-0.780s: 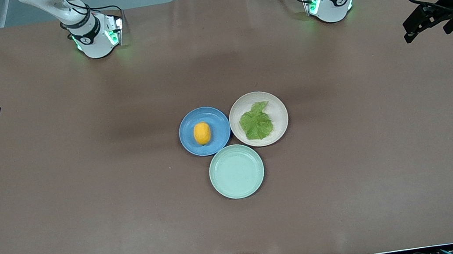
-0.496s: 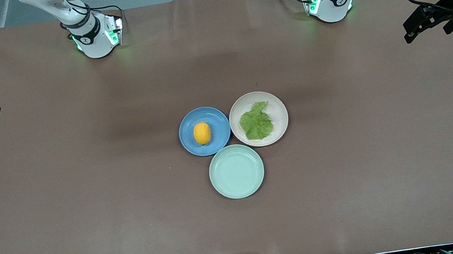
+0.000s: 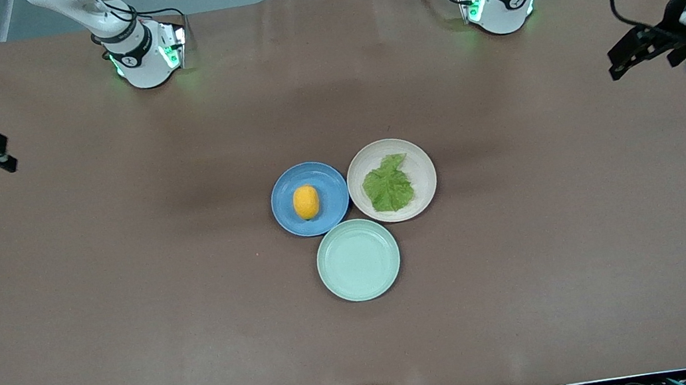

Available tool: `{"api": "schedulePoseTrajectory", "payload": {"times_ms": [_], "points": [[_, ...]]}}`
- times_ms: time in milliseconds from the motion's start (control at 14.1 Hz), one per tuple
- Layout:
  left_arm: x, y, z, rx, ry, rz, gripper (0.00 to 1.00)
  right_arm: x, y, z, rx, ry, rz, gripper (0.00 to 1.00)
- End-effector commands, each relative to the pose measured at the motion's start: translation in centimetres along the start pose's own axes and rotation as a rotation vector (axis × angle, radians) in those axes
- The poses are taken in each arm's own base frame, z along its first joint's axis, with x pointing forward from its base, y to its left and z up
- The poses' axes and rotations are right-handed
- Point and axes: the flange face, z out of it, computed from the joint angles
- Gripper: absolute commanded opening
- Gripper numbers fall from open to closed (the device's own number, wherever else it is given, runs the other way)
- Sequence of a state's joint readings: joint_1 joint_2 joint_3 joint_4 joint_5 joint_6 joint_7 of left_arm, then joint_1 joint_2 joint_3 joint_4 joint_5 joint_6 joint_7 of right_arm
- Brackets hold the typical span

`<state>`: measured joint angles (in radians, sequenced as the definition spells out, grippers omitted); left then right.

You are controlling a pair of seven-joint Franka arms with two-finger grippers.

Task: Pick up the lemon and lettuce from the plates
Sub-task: 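Reach the right gripper to the lemon while the left gripper reaches the lettuce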

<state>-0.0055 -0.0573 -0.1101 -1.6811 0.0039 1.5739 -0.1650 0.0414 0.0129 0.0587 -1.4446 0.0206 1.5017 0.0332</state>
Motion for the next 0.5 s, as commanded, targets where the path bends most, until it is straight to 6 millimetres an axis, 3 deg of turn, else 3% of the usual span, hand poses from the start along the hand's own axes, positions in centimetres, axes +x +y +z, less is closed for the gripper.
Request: {"api": "schedulePoseTrajectory", "payload": {"times_ms": [0,213,283,425], "points": [[2.5,4.4,3.5,-0.016,-0.038,-0.030,1.00,1.4,-9.0,4.2,-0.021,-0.057,0.037,1.00],[4.2,10.2,9.6,-0.018,-0.088,-0.117,1.00,2.9,-18.6,8.7,-0.002,0.005,0.108,1.00],[4.8,12.2,12.0,-0.041,-0.104,-0.186,1.00,2.8,-22.0,10.9,-0.003,0.005,0.115,1.00],[5.2,16.4,15.2,-0.075,-0.116,-0.290,1.00,1.7,-26.6,15.5,-0.047,-0.045,0.066,1.00]]}}
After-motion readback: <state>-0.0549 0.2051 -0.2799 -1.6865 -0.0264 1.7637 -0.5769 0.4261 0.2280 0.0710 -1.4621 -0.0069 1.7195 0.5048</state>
